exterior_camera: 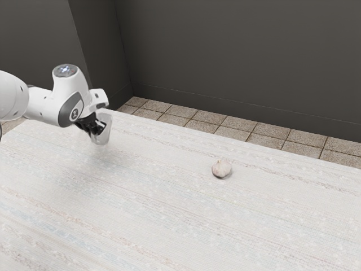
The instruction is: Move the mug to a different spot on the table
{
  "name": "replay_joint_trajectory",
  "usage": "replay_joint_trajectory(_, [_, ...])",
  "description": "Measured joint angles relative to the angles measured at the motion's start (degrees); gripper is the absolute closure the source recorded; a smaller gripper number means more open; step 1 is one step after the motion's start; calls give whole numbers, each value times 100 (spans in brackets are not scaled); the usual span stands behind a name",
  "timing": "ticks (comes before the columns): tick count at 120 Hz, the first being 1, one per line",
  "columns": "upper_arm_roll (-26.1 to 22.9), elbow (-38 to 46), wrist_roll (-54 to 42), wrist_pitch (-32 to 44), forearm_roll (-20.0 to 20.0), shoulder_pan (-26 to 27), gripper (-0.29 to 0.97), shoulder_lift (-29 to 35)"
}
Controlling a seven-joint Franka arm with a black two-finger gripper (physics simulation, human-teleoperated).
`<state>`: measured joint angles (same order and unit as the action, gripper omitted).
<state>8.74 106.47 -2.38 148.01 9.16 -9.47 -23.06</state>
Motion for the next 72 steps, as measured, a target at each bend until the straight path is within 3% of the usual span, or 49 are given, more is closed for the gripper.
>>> replay_joint_trajectory(14, [1,178,-29,469,-115,-4,68,98])
replay_joint_trajectory(47, [-94,1857,-73,1216,-1189,365,68,1321])
replay_joint_trajectory(72, [-295,2478,-113,1671,-1582,784,68,1709])
